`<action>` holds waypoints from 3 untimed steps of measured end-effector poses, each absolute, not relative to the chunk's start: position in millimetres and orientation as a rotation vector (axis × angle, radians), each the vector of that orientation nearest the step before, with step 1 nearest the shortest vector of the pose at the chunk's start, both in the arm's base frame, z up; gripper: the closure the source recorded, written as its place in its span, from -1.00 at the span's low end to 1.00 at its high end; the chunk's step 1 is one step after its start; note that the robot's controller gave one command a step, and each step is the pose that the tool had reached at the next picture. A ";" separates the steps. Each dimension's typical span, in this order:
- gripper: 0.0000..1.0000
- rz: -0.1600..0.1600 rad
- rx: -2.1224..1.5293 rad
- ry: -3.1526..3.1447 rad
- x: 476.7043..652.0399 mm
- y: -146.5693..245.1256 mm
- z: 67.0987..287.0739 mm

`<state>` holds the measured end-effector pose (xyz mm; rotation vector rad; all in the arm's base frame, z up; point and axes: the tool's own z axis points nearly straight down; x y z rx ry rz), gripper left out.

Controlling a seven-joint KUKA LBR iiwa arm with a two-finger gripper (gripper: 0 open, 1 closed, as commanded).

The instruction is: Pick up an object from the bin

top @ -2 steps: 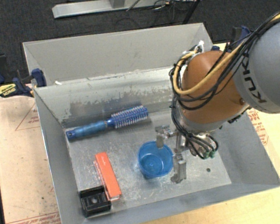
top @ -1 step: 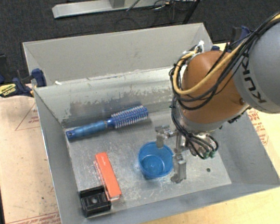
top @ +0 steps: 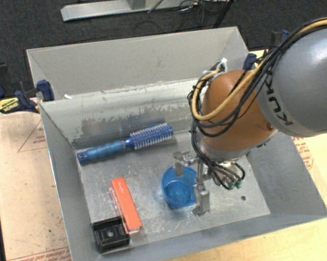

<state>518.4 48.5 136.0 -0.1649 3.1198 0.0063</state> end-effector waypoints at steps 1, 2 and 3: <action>-1.00 0.009 -0.116 3.129 533.4 48.4 83.4; 1.00 0.013 -0.219 3.088 551.2 69.5 78.7; 1.00 0.013 -0.218 3.088 551.2 69.5 78.7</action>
Offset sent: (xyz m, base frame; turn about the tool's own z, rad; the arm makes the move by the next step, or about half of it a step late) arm 0.0244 0.0189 -0.0660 -0.0384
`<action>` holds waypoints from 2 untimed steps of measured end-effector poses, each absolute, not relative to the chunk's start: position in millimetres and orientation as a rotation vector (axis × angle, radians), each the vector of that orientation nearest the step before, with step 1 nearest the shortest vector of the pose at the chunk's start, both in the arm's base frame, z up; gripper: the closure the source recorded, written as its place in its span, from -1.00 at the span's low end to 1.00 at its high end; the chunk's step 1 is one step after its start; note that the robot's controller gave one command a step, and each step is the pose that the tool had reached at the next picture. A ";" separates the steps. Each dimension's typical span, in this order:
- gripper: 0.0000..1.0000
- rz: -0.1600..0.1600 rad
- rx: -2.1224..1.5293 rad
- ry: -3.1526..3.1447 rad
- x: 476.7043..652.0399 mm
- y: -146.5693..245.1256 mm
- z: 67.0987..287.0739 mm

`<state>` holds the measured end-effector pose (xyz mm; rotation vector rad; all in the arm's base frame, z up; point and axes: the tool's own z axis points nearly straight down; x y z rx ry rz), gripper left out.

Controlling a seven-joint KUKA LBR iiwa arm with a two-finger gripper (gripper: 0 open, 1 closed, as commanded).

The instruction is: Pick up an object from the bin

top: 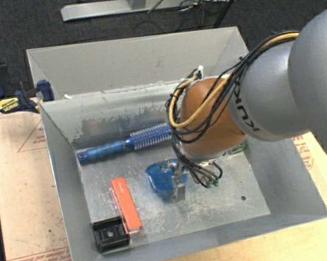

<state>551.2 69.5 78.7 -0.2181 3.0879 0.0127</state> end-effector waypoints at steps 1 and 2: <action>1.00 0.013 -0.276 3.080 573.4 65.9 189.4; 1.00 0.013 -0.276 3.080 573.4 65.8 189.4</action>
Offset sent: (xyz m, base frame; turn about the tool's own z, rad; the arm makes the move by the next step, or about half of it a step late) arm 0.0000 0.0000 0.0000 0.0000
